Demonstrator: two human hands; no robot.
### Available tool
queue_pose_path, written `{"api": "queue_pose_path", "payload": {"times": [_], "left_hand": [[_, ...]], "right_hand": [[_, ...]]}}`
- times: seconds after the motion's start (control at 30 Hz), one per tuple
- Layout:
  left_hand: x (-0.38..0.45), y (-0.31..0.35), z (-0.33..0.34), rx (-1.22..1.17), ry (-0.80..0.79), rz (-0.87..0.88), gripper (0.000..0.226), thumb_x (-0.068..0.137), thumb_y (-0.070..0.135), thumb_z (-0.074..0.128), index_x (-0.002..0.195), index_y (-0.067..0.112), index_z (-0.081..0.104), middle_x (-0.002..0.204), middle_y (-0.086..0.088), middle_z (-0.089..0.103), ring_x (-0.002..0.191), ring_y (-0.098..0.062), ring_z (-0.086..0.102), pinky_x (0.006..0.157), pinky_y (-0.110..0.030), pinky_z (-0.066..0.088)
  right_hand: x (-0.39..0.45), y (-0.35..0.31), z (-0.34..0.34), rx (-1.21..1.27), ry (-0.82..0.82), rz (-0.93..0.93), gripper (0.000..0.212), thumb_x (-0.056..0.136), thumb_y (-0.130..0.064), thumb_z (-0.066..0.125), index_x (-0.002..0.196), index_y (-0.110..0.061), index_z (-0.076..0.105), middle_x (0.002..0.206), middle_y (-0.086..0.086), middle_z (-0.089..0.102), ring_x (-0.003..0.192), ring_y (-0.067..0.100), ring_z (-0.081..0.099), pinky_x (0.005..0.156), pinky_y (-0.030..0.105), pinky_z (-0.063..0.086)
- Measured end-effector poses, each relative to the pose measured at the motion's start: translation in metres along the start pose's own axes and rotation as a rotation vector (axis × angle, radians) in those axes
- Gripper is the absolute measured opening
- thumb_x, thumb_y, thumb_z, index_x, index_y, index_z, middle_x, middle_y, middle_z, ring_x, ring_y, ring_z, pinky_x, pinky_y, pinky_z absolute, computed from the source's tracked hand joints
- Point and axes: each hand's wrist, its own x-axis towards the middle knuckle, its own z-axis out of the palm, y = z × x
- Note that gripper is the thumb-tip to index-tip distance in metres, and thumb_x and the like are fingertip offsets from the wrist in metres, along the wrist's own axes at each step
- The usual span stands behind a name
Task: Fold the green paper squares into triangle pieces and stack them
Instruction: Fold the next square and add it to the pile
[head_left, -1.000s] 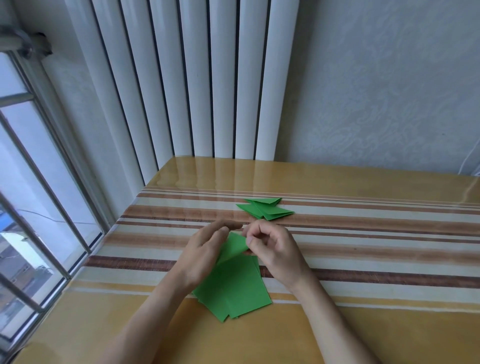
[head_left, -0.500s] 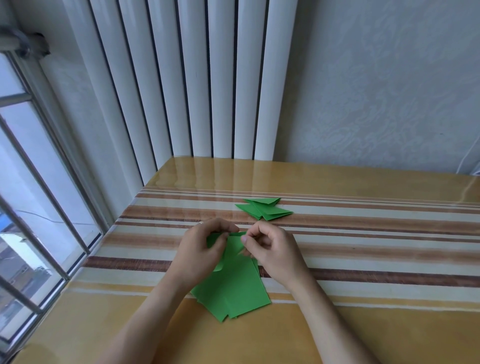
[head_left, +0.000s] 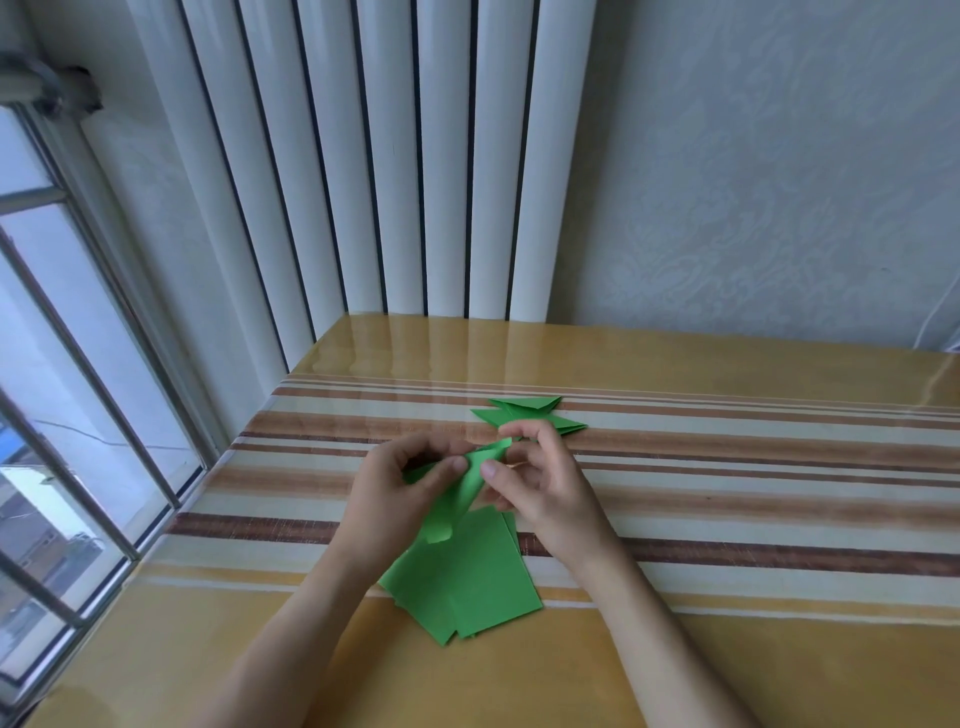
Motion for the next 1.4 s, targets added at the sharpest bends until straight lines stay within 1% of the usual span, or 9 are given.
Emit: {"api": "queue_pose_path", "payload": {"times": [0.1,0.2,0.5,0.63,0.77,0.87,1.0,1.27,1.4], "left_hand": [[-0.001,0.002,0.002,-0.143,-0.022,-0.035,0.012,0.092,0.008,0.073,0.102,0.012,0.078,0.096,-0.005,0.080,0.092,-0.022,0.076,0.081,-0.030,0.058],[-0.001,0.002,0.003,-0.208,-0.038,-0.053,0.015,0.087,0.014,0.075,0.102,0.013,0.079,0.097,-0.010,0.079,0.094,-0.029,0.076,0.086,-0.038,0.061],[-0.003,-0.003,0.006,-0.069,-0.075,-0.113,0.005,0.091,0.015,0.077,0.095,0.016,0.080,0.089,-0.007,0.080,0.088,-0.027,0.077,0.089,-0.050,0.062],[-0.003,-0.001,0.007,-0.165,-0.050,-0.160,0.008,0.093,0.012,0.075,0.098,0.010,0.080,0.092,-0.013,0.080,0.090,-0.032,0.077,0.086,-0.045,0.063],[-0.004,0.004,0.006,-0.273,-0.029,-0.231,0.010,0.092,0.002,0.073,0.100,0.003,0.077,0.091,-0.015,0.080,0.082,-0.023,0.078,0.068,-0.024,0.060],[-0.004,0.002,0.006,-0.307,-0.064,-0.275,0.010,0.091,0.000,0.073,0.101,0.001,0.076,0.092,-0.019,0.079,0.082,-0.025,0.078,0.072,-0.027,0.061],[-0.006,0.002,0.009,-0.225,-0.062,-0.256,0.009,0.095,0.009,0.072,0.096,0.003,0.079,0.081,-0.006,0.079,0.070,-0.009,0.073,0.068,-0.018,0.056],[-0.005,0.004,0.007,-0.220,-0.051,-0.273,0.011,0.094,0.009,0.073,0.100,0.002,0.078,0.092,-0.015,0.080,0.089,-0.029,0.078,0.082,-0.034,0.063],[-0.006,0.005,0.008,-0.208,-0.022,-0.286,0.009,0.094,0.009,0.073,0.096,0.004,0.079,0.090,-0.014,0.080,0.083,-0.024,0.078,0.080,-0.032,0.063]], "right_hand": [[-0.001,-0.004,0.003,0.075,-0.086,0.080,0.021,0.099,-0.021,0.072,0.117,-0.014,0.066,0.111,0.015,0.074,0.089,0.018,0.072,0.076,0.028,0.057],[-0.001,-0.001,0.004,0.100,-0.074,0.078,0.012,0.101,-0.017,0.069,0.110,-0.012,0.073,0.100,0.008,0.077,0.089,0.014,0.071,0.075,0.030,0.056],[0.000,0.000,0.003,0.086,0.051,0.027,0.010,0.100,-0.011,0.067,0.096,-0.009,0.075,0.094,0.011,0.077,0.088,0.020,0.072,0.082,0.035,0.058],[0.001,0.002,0.004,0.104,0.016,0.067,0.013,0.101,-0.016,0.068,0.104,-0.008,0.077,0.100,0.015,0.078,0.092,0.025,0.074,0.085,0.039,0.060],[0.001,0.006,0.006,0.071,-0.021,0.090,0.018,0.097,-0.027,0.071,0.104,-0.012,0.079,0.099,0.014,0.080,0.093,0.030,0.076,0.083,0.046,0.060],[0.003,0.008,0.005,0.062,0.023,0.080,0.013,0.099,-0.020,0.071,0.097,-0.010,0.079,0.095,0.018,0.078,0.082,0.024,0.073,0.077,0.042,0.056],[0.004,0.012,0.004,0.020,0.001,0.063,0.026,0.092,-0.033,0.072,0.099,-0.009,0.078,0.097,0.021,0.077,0.093,0.043,0.073,0.083,0.058,0.058],[0.005,0.014,0.004,0.040,-0.015,0.084,0.025,0.091,-0.034,0.072,0.101,-0.012,0.078,0.098,0.016,0.079,0.098,0.041,0.073,0.089,0.058,0.058],[0.005,0.015,0.003,0.012,-0.050,0.093,0.020,0.096,-0.031,0.073,0.103,-0.014,0.079,0.100,0.013,0.080,0.100,0.037,0.075,0.095,0.059,0.058]]}}
